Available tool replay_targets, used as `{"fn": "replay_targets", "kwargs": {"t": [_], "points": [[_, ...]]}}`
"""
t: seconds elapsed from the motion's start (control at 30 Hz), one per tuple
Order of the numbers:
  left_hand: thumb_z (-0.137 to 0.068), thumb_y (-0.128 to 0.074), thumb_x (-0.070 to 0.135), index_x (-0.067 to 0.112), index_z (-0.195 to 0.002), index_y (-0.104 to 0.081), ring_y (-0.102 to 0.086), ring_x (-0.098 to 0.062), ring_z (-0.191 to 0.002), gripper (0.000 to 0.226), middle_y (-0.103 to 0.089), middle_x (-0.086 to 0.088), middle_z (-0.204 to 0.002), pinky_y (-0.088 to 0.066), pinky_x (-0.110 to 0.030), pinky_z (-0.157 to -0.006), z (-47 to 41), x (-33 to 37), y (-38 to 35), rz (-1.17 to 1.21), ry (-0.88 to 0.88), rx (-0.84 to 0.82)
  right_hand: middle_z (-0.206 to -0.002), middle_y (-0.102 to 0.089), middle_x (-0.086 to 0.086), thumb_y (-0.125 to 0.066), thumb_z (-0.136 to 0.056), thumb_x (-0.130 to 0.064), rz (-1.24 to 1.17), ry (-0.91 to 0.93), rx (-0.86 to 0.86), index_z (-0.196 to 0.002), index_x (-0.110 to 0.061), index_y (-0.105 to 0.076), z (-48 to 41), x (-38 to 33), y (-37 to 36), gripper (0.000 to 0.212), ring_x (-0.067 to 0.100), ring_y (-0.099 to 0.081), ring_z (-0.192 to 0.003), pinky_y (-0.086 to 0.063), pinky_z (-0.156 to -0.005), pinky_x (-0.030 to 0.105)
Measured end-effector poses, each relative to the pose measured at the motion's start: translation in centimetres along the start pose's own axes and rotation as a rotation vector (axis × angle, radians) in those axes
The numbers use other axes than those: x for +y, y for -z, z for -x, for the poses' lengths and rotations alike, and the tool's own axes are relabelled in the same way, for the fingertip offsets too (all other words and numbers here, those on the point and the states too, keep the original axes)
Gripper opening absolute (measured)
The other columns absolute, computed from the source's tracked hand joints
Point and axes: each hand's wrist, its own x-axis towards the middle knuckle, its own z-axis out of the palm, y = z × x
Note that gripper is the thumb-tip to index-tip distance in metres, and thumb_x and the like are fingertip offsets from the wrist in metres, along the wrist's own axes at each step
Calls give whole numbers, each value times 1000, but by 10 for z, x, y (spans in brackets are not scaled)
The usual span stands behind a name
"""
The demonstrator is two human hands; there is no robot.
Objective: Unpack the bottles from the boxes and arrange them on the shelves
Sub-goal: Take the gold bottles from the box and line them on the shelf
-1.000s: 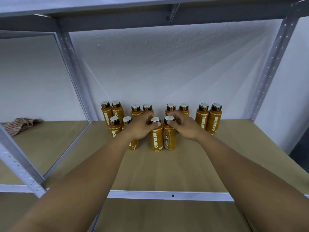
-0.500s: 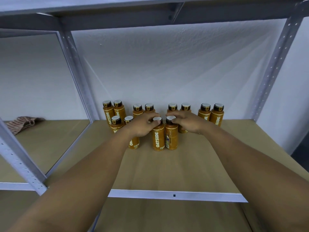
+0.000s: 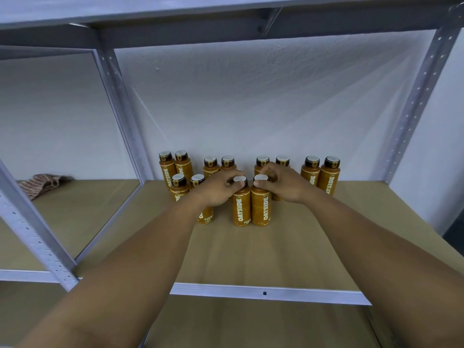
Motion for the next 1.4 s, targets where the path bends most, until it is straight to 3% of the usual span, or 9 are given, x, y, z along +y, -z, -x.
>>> {"fn": "replay_targets", "kwargs": {"t": [0.17,0.3,0.5,0.83,1.4], "points": [[-107,-46,37,28,-147,-46,-54,-21,-122,41,-51,0,-148,-46,-31,-89,2,1,-2,7,16,28,-157,-42,1,-51,-103,-45,-177,-62,-100,-155,-38,-34,0,-5,4,55,23,-42,-141,-40,-102,34],[-107,-47,37,28,-148,-46,-52,-22,-128,42,-49,0,-150,-48,-33,-93,3,0,-3,17,15,37,-161,-37,0,-53,-103,-25,-150,-72,-150,-151,-33,-45,-6,-5,8,49,24,-41,-142,-39,-114,44],[-107,-47,35,27,-147,-47,-51,-19,-126,40,-50,0,-148,-50,-37,-98,4,2,-2,35,13,41,-151,-50,-2,-56,-103,-24,-183,-34,-140,-147,-25,-47,-3,-3,7,45,13,-48,-130,-43,-105,35],[-106,-48,37,28,-149,-45,-48,-21,-135,43,-48,1,-152,-50,-41,-103,2,-2,-4,41,24,49,-145,-53,-2,-62,-98,-43,-154,6,-57,-138,-33,-51,0,7,0,43,19,-50,-134,-51,-104,48],[-106,-49,38,25,-150,-45,-47,-21,-136,46,-45,2,-154,-50,-43,-105,-6,-9,-8,10,-7,91,-136,-59,0,-61,-98,-45,-135,6,9,-139,-31,-51,5,4,-7,44,17,-59,-120,-55,-98,46]]}}
